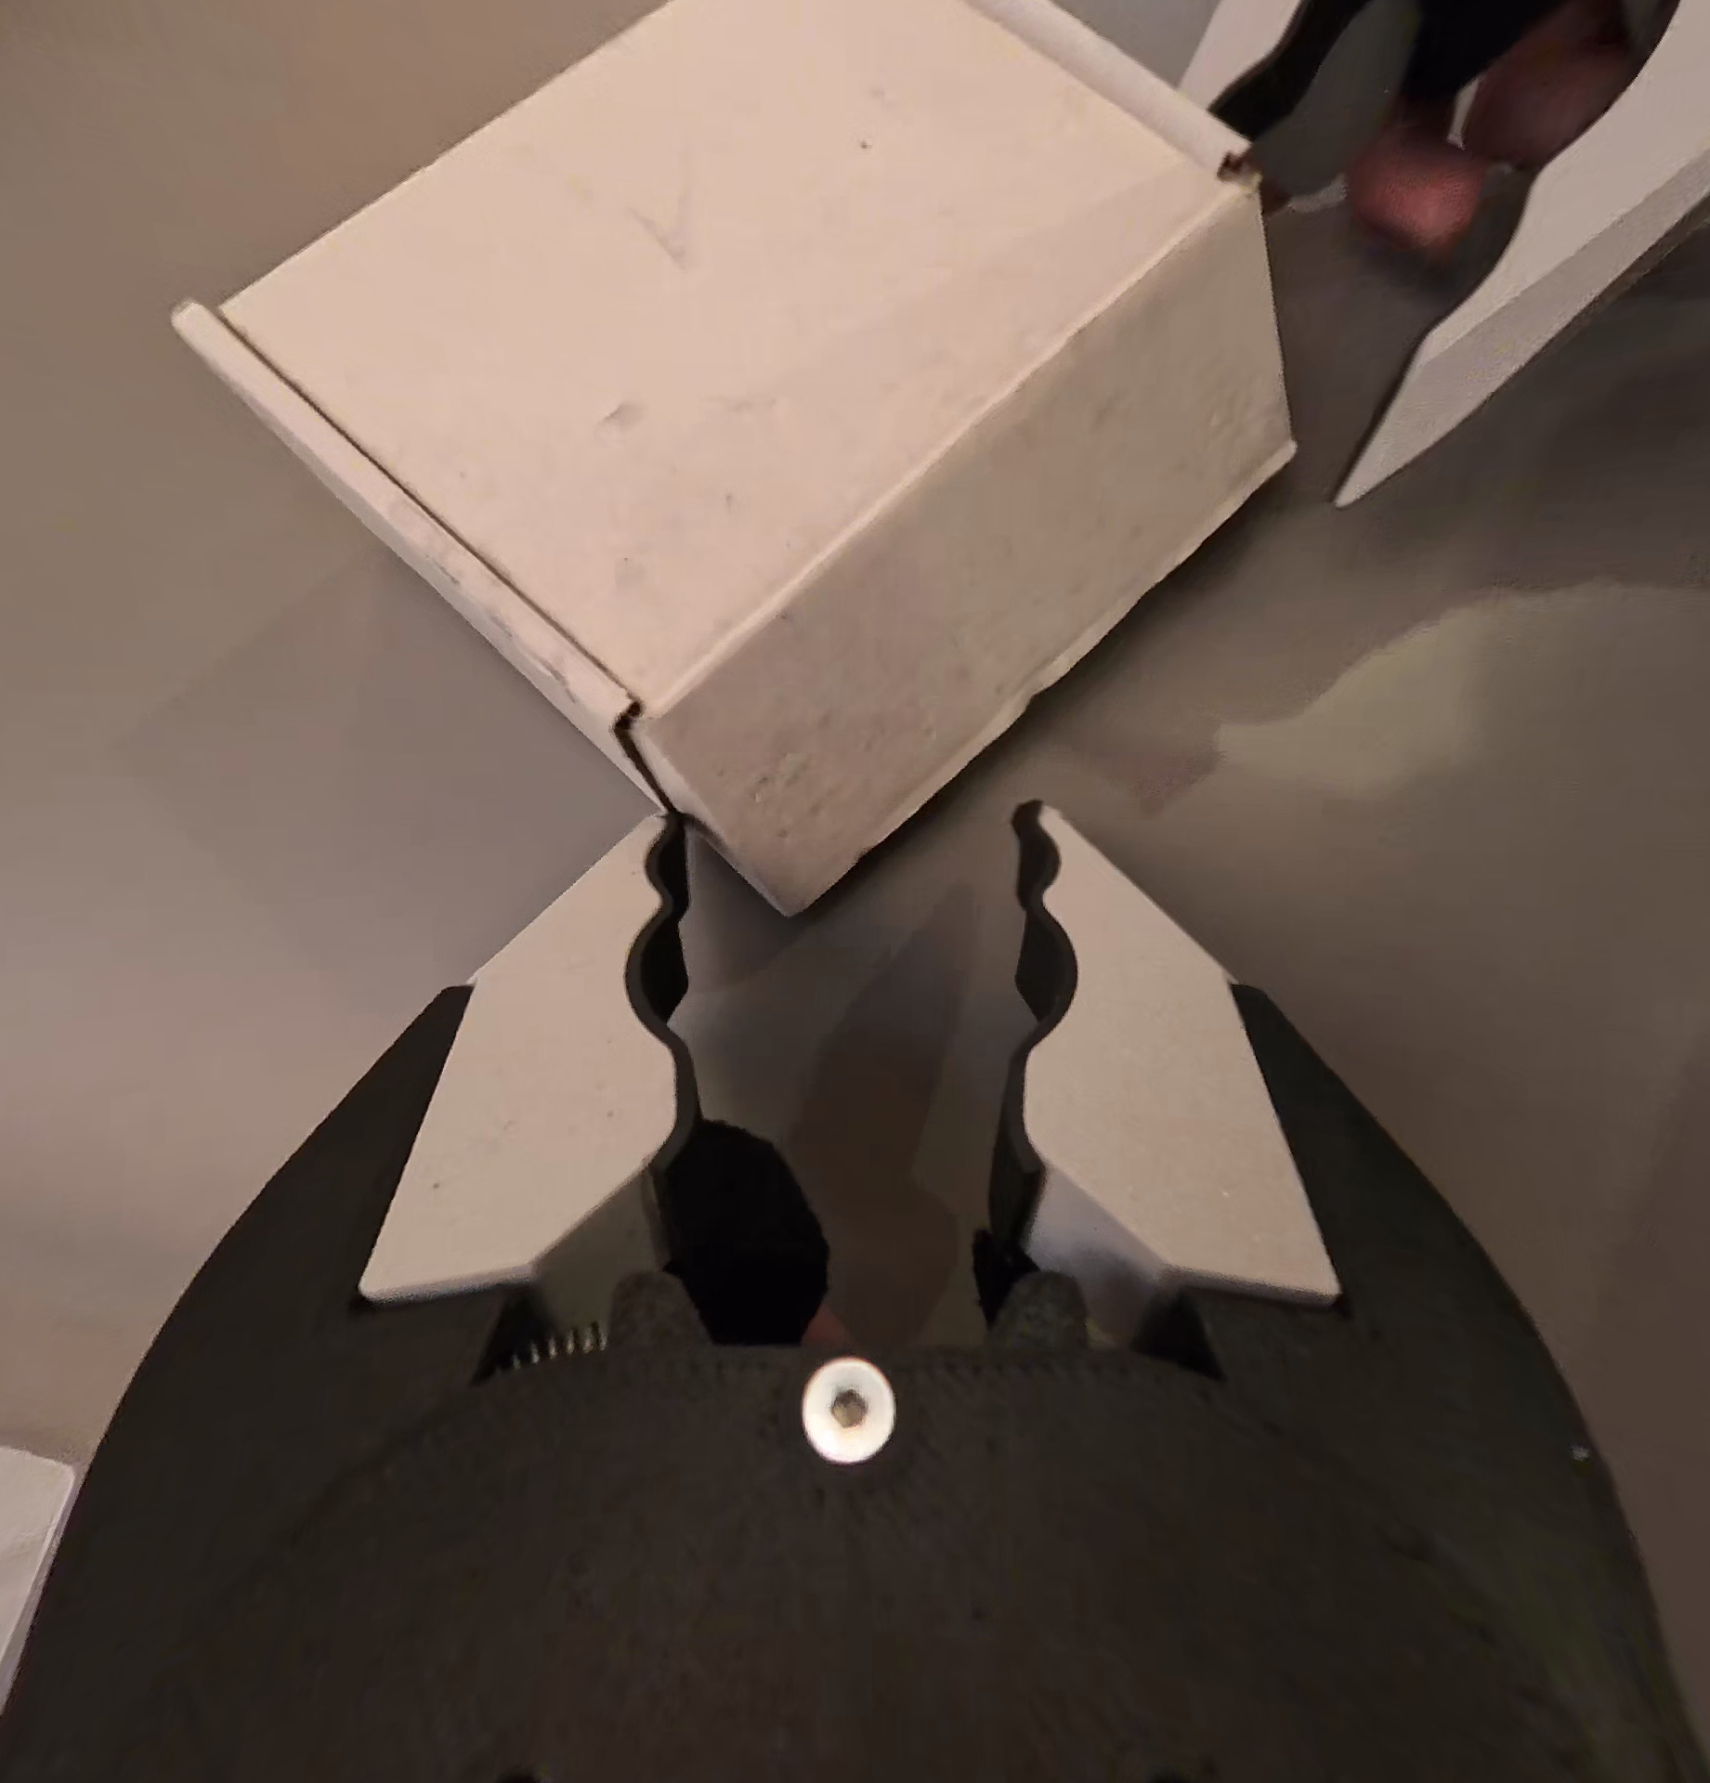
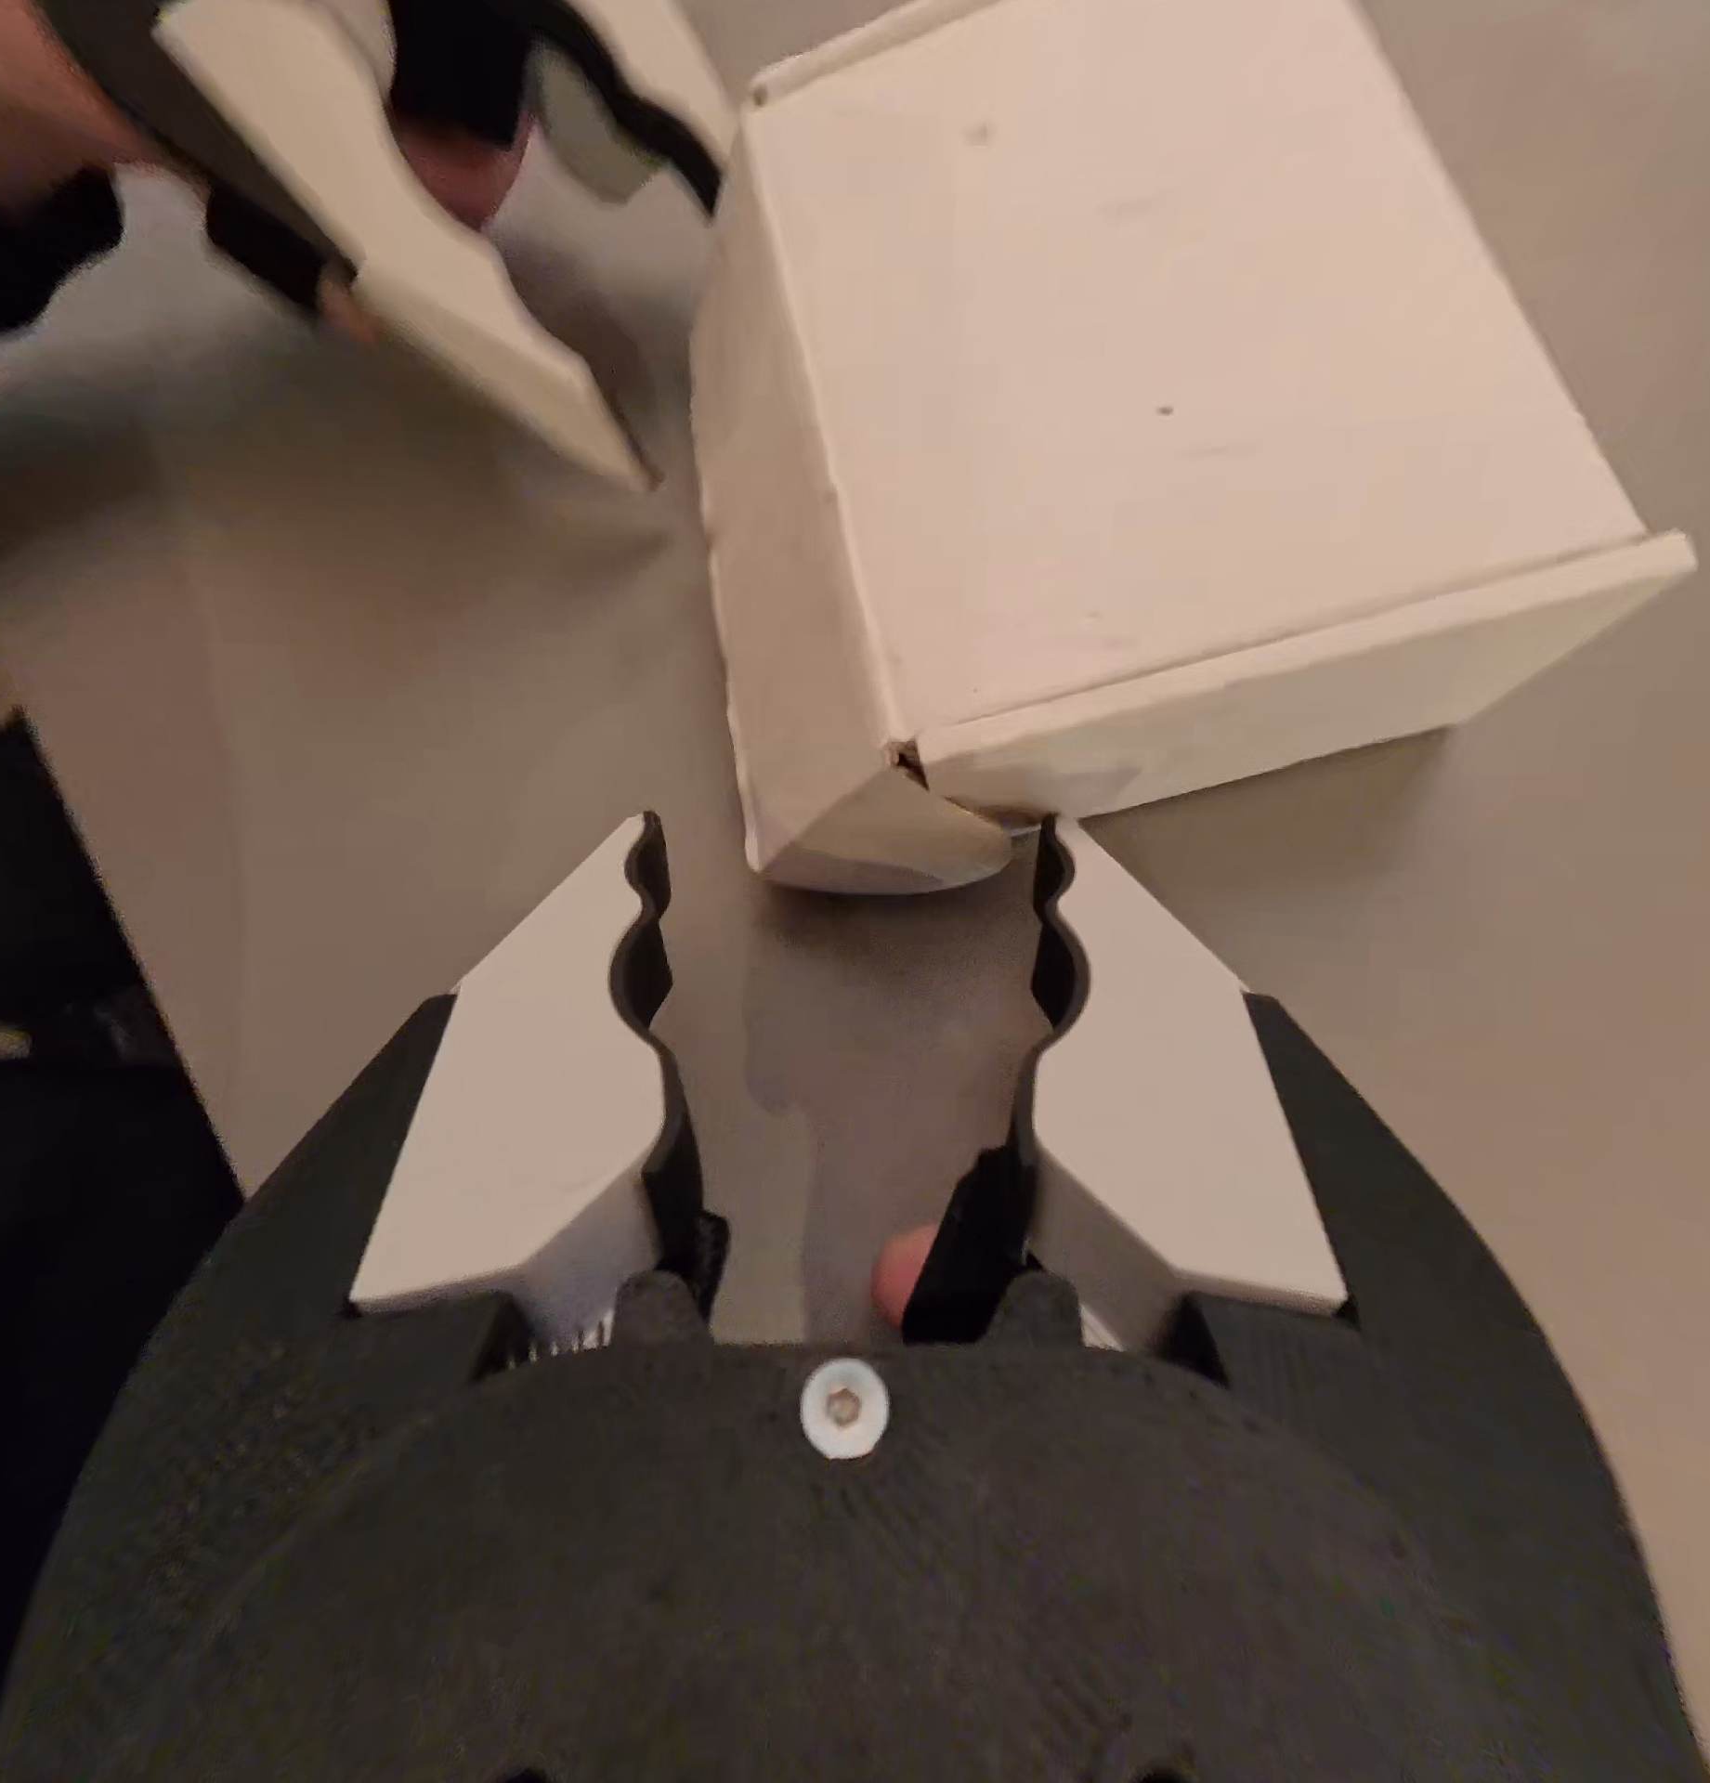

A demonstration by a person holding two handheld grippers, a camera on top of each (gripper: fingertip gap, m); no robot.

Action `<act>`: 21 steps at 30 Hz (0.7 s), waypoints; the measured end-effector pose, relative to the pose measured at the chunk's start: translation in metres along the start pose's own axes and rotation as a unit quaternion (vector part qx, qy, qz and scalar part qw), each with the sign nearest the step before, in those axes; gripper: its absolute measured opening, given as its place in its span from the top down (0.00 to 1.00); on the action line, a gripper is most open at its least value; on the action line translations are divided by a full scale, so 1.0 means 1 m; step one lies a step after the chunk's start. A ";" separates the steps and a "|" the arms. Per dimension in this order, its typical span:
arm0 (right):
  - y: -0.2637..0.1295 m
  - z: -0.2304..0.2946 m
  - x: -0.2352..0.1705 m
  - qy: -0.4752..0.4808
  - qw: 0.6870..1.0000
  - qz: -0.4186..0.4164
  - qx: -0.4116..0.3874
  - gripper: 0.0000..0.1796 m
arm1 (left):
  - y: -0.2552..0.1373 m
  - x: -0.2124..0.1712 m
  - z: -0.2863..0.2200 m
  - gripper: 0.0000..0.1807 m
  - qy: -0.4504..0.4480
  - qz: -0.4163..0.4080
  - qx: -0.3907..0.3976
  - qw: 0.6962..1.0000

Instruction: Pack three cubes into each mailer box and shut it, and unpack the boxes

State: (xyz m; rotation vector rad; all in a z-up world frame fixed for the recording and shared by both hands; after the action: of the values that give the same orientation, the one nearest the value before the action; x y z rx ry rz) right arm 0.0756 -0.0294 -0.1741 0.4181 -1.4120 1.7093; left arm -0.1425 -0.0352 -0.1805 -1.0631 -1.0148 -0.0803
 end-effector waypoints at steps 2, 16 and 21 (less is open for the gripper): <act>0.001 -0.007 -0.001 0.011 0.999 -0.022 -0.046 0.66 | 0.000 0.002 -0.003 0.64 0.008 0.008 0.005 1.000; -0.010 -0.016 -0.010 0.006 0.999 -0.006 -0.031 0.68 | -0.035 0.029 0.003 0.75 -0.027 -0.054 0.040 0.997; -0.011 -0.017 -0.010 -0.006 1.000 0.002 -0.014 0.69 | -0.023 0.080 0.013 0.78 0.083 -0.057 0.040 0.994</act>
State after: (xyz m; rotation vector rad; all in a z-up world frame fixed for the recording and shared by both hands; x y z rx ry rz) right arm 0.0943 -0.0175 -0.1797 0.4112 -1.4435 1.6915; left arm -0.1168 -0.0064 -0.1051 -0.9091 -0.9195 -0.2170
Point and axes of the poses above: each gripper's, where its closed fingertips meet, y out along the fingers, x out of its top, z = x × y across the jaws, the point moved 8 cm from there along -y, back along the fingers, and after that the axes turned 10 degrees about x, right-handed, at the moved point
